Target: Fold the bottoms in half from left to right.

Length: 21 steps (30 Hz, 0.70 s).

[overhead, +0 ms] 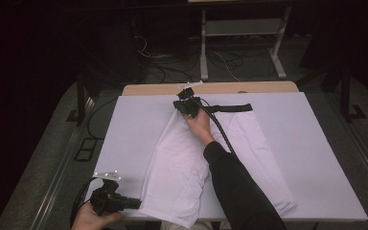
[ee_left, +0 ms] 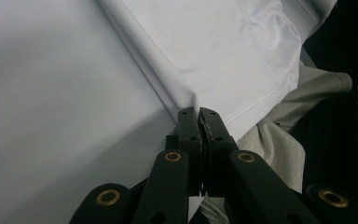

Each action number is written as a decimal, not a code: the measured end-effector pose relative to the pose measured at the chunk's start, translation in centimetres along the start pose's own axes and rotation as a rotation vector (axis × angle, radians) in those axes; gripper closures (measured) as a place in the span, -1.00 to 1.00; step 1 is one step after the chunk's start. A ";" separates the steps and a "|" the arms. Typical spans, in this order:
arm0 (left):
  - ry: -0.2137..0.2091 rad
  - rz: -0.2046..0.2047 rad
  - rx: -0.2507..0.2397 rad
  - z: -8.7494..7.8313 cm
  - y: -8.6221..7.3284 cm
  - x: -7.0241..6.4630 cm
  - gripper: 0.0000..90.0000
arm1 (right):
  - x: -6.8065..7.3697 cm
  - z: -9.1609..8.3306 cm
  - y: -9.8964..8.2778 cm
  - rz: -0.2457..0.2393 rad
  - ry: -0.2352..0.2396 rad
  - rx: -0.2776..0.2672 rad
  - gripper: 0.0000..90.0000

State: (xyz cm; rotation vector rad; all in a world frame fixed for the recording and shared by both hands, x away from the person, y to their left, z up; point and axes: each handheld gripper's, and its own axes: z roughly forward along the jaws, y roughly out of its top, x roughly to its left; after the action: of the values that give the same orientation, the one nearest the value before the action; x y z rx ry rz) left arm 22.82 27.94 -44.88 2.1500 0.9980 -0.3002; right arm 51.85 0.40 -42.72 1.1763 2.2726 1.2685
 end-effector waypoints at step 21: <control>-0.063 0.187 -0.066 -0.3 2.5 -3.6 0.93 | -0.9 -1.5 0.8 0.011 0.023 -0.014 0.90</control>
State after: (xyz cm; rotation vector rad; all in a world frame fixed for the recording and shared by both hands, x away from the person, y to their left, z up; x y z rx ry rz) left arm 22.20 25.02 -41.60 2.1413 0.7549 -0.2399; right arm 51.95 -0.97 -41.34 1.1767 2.2731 1.3069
